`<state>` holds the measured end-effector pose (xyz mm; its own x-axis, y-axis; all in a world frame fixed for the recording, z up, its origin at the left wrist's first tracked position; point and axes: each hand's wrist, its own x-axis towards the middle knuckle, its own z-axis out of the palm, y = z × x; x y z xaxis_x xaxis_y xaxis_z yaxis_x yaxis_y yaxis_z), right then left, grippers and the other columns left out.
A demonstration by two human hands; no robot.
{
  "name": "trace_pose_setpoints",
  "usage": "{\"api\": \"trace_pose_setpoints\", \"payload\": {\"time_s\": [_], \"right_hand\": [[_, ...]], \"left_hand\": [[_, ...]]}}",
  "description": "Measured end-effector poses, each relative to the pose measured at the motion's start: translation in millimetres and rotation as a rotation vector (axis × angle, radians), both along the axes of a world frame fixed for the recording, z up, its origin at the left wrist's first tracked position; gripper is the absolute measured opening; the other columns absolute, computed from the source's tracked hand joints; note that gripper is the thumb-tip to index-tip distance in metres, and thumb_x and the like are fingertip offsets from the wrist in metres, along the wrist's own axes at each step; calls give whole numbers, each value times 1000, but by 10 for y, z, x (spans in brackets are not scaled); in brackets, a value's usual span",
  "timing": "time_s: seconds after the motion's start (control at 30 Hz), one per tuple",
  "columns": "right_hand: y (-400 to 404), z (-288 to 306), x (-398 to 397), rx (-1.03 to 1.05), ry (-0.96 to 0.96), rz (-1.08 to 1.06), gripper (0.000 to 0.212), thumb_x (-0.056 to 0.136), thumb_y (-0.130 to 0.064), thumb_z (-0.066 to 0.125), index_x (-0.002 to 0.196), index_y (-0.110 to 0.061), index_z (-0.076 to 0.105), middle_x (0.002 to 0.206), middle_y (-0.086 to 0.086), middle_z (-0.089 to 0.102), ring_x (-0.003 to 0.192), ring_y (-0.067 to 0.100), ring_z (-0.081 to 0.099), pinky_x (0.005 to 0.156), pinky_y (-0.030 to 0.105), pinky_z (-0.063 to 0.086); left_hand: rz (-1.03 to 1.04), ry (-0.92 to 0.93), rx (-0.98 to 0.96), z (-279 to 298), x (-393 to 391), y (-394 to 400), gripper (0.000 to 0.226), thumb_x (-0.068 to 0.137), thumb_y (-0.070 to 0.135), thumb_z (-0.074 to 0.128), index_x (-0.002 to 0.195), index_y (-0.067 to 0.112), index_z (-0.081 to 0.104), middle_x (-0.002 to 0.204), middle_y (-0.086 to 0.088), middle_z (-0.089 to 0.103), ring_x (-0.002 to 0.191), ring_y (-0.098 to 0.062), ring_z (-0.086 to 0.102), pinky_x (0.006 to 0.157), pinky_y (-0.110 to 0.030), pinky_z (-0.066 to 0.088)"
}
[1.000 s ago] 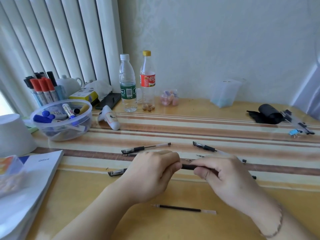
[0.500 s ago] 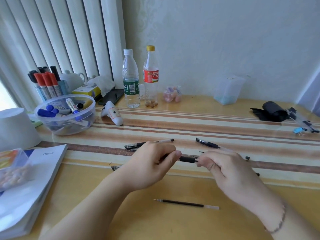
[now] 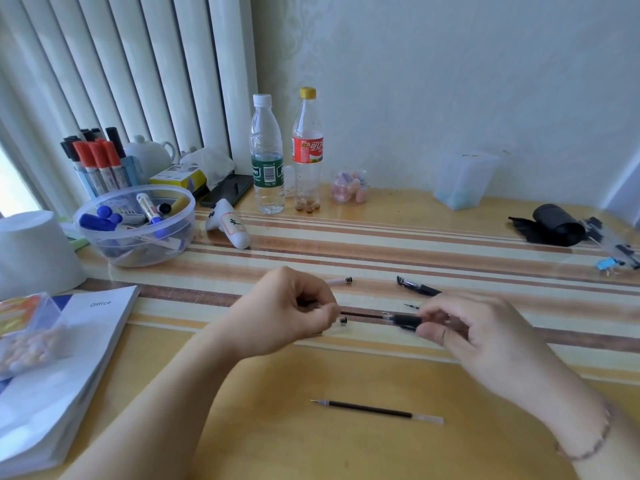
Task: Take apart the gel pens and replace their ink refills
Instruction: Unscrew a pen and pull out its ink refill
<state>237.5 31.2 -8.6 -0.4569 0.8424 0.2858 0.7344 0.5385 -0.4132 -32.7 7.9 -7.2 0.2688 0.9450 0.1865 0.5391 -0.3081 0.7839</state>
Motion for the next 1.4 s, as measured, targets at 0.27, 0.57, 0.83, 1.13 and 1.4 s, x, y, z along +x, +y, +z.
{"api": "trace_pose_setpoints", "payload": {"time_s": [0.27,0.57,0.83,1.13,1.4], "right_hand": [[106,117,182,-141,323,-87,14,80,-46,65,79,-33,70,70,-8,68,53,8,53,53,26,43],[41,95,60,-135,72,-30,10,77,-44,69,68,-41,68,83,-20,67,67,0,59,54,14,36],[181,136,301,-147,66,-284,10,77,-44,71,68,-43,68,61,-3,69,49,13,54,50,28,37],[87,126,190,-308,-35,-91,10,74,-45,74,72,-37,69,65,-4,67,56,18,55,54,31,40],[-41,154,101,-509,-229,107,15,74,-41,76,75,-30,66,73,-20,67,62,-4,57,57,13,40]], "left_hand": [[35,-78,31,55,-140,9,24,80,33,64,68,12,69,54,-4,46,49,-16,37,48,-27,33],[-19,60,24,15,27,-33,15,86,35,68,76,25,71,56,-7,53,50,-20,41,50,-31,36],[-217,635,108,-24,313,-240,24,80,55,63,91,34,71,54,9,47,54,-5,44,54,-25,39],[-330,750,319,-56,464,-356,19,80,42,56,90,30,67,60,5,43,58,-16,41,56,-26,40],[-275,352,40,241,151,-320,0,79,24,69,78,24,69,50,3,46,46,-7,38,47,-15,29]]}}
